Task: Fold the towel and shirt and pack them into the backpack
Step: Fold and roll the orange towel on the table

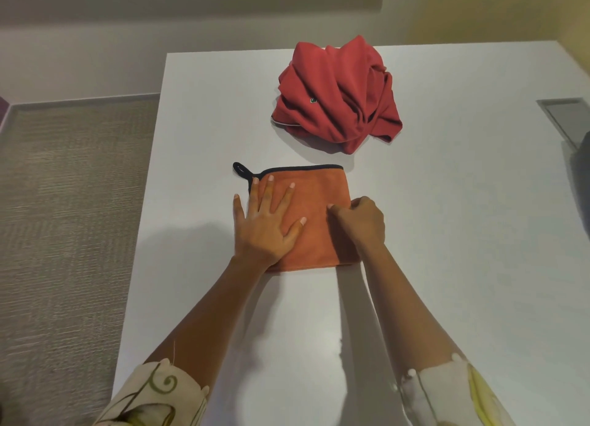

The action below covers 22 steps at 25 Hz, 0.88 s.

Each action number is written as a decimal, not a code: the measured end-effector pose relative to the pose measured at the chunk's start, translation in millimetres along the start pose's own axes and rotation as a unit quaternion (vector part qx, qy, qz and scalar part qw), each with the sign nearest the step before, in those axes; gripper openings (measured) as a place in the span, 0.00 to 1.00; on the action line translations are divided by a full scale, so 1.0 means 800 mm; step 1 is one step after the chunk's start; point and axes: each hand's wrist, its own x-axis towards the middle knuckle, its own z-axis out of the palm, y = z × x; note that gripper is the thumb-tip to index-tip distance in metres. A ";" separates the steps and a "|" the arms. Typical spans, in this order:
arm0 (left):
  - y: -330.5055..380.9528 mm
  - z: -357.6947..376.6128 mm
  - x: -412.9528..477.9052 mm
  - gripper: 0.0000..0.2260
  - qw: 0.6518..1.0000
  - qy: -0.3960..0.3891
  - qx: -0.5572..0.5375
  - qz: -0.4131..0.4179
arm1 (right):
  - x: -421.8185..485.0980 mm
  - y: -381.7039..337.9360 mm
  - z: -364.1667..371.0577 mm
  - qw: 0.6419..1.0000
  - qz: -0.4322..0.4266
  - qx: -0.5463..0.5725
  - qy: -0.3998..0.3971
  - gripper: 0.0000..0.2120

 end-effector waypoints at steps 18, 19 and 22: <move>-0.016 -0.043 -0.043 0.26 0.948 0.055 -0.081 0.303 | -0.030 0.065 -0.036 0.770 -0.579 -0.266 -0.035 0.14; -0.020 -0.046 -0.048 0.27 0.948 0.033 -0.066 0.311 | -0.028 0.076 -0.041 0.748 -0.599 -0.281 -0.061 0.16; -0.031 -0.057 -0.059 0.24 0.946 0.004 -0.070 0.316 | -0.017 0.102 -0.058 0.718 -0.616 -0.305 -0.109 0.22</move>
